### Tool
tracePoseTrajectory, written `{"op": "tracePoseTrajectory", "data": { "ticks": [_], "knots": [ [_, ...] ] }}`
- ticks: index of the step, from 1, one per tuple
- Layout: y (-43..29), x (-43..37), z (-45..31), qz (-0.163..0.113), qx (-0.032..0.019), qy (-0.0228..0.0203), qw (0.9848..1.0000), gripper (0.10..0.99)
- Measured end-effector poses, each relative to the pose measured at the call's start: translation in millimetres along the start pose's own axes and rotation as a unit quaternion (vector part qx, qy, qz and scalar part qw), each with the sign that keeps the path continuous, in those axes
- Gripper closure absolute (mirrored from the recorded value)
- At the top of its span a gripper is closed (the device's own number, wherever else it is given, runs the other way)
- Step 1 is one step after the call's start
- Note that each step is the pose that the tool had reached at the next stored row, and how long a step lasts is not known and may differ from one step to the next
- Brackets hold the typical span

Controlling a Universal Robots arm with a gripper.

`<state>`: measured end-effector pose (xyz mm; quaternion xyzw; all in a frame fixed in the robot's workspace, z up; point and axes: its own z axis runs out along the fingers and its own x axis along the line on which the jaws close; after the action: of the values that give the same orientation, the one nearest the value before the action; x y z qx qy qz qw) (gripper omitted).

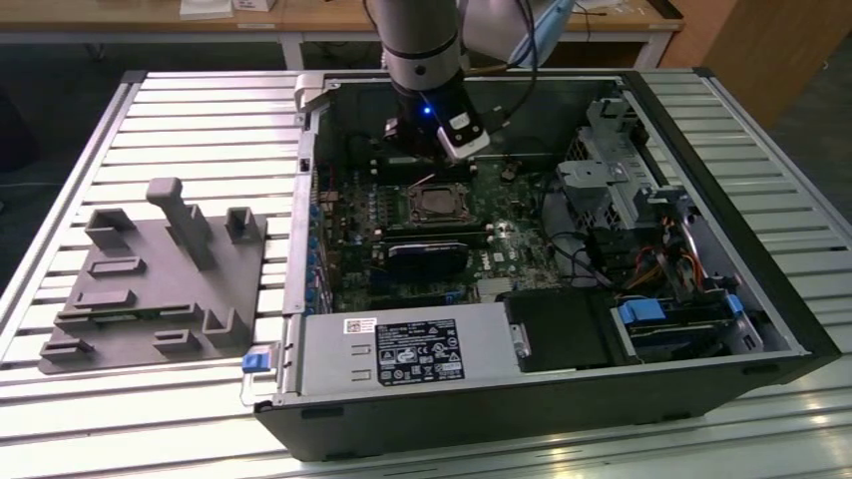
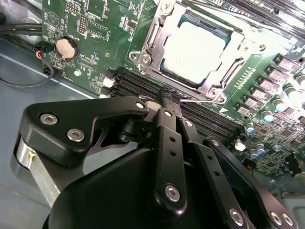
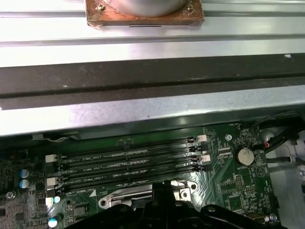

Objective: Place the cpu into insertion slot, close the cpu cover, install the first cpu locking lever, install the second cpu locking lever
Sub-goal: 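Install the first cpu locking lever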

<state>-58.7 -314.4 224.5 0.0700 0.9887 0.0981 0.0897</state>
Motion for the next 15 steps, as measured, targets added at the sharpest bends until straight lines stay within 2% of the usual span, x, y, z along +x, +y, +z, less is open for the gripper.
{"op": "tracePoseTrajectory", "data": {
  "ticks": [8, 15],
  "knots": [
    [3.7, 0.7, 3.7, 0.0, 0.0009, -0.0001, 1.0, 0.98],
    [4.7, 1.2, 5.7, -0.001, 0.0023, -0.003, 1.0, 0.98]
  ]
}}
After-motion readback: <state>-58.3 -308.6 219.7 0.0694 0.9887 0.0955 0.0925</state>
